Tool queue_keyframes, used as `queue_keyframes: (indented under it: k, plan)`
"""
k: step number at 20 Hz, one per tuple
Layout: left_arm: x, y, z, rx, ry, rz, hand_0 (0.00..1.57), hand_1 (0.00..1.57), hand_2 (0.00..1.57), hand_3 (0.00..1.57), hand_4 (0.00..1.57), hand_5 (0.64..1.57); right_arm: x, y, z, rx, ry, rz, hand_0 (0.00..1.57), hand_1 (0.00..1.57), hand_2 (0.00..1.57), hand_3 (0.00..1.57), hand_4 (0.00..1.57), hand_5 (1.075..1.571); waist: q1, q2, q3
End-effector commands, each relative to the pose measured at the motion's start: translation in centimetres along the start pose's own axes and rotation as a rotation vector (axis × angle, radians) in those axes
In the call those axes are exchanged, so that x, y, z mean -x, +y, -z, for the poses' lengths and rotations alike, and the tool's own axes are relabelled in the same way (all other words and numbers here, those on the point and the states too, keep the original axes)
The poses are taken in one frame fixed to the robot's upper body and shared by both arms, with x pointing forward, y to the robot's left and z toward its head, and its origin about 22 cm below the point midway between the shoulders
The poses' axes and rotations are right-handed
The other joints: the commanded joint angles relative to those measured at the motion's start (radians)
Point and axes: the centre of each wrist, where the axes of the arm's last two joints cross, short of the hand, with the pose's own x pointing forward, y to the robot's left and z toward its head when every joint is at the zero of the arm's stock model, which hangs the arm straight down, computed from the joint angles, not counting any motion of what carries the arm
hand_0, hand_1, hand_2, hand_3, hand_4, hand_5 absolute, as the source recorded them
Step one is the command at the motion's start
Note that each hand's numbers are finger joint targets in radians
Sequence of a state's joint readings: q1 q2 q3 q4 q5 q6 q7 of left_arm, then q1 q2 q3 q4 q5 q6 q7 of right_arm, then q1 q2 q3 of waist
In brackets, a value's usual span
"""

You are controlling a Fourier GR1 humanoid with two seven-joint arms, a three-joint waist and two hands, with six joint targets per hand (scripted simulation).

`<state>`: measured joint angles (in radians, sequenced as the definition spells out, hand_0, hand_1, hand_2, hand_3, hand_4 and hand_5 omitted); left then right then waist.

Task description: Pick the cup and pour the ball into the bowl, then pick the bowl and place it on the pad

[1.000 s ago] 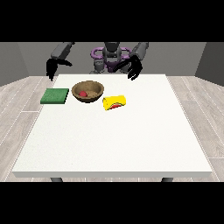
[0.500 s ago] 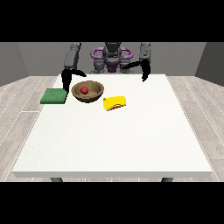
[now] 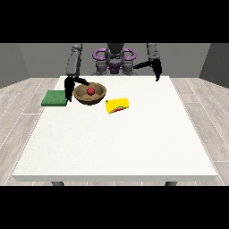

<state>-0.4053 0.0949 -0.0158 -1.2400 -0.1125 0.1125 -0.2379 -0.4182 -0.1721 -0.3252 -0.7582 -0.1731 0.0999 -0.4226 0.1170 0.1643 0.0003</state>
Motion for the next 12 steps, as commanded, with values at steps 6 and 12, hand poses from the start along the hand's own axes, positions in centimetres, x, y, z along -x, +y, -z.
queue_keyframes:
  k: [6, 12]
  plan:
    - [-1.0, 0.9, -0.2, -0.006, -0.053, 0.004, 0.00, 0.00, 0.00, 0.00, 0.00, 1.566, 1.8, 1.0, 0.5, 0.000, -0.043, 0.014, 0.00, 0.00, 0.00, 0.00, 0.13, 1.562, 0.008, 0.047, 0.0003]
    - [-3.3, 1.1, 1.1, 0.025, -0.095, -0.003, 0.00, 0.00, 0.00, 0.00, 0.08, 1.571, 4.7, -0.7, -2.4, 0.205, 0.238, -0.088, 1.45, 1.45, 1.57, 0.00, 0.47, 1.512, 0.054, 0.075, -0.0005]
